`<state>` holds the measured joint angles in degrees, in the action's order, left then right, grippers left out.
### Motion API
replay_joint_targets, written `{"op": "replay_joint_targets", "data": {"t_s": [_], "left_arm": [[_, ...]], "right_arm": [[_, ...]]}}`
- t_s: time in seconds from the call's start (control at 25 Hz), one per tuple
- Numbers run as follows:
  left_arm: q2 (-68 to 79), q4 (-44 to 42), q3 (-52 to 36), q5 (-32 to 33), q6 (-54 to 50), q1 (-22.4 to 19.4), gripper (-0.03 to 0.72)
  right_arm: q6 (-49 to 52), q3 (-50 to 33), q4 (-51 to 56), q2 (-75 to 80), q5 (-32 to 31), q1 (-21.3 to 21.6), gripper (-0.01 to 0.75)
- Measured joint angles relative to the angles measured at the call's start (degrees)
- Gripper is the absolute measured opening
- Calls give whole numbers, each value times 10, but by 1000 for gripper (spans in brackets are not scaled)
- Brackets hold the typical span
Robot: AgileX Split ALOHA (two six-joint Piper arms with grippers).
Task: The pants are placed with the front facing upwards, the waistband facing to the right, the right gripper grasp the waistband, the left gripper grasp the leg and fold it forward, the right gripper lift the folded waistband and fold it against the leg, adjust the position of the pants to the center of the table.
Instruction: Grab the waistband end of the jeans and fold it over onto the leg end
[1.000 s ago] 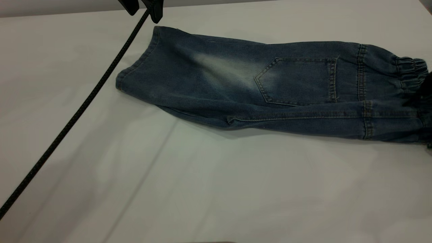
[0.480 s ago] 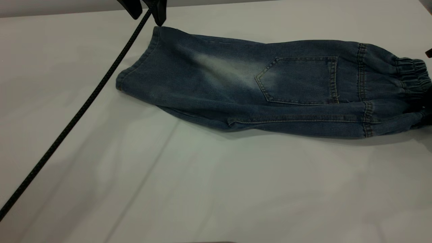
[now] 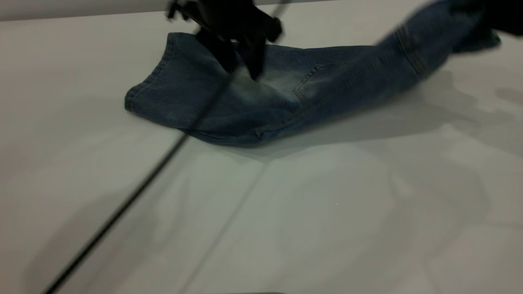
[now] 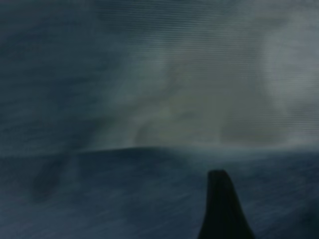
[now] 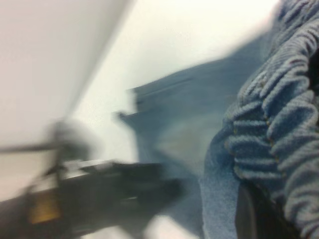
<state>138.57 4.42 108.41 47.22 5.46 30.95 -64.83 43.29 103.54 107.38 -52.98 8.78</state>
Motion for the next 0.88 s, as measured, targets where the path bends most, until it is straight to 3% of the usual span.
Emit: {"op": "replay_joint_targets", "data": {"t_s": [0.2, 0.48, 0.68, 0.88], "left_arm": [[35, 3, 0, -7, 1, 44, 400], [46, 4, 1, -24, 1, 96, 400], [44, -24, 1, -2, -10, 94, 400], [13, -63, 1, 21, -31, 64, 400]], "right_arm": [[0, 41, -9, -14, -86, -34, 106], [-1, 77, -26, -15, -102, -107, 106], [-1, 77, -40, -15, -102, -115, 106], [-1, 80, -43, -15, -107, -116, 106]]}}
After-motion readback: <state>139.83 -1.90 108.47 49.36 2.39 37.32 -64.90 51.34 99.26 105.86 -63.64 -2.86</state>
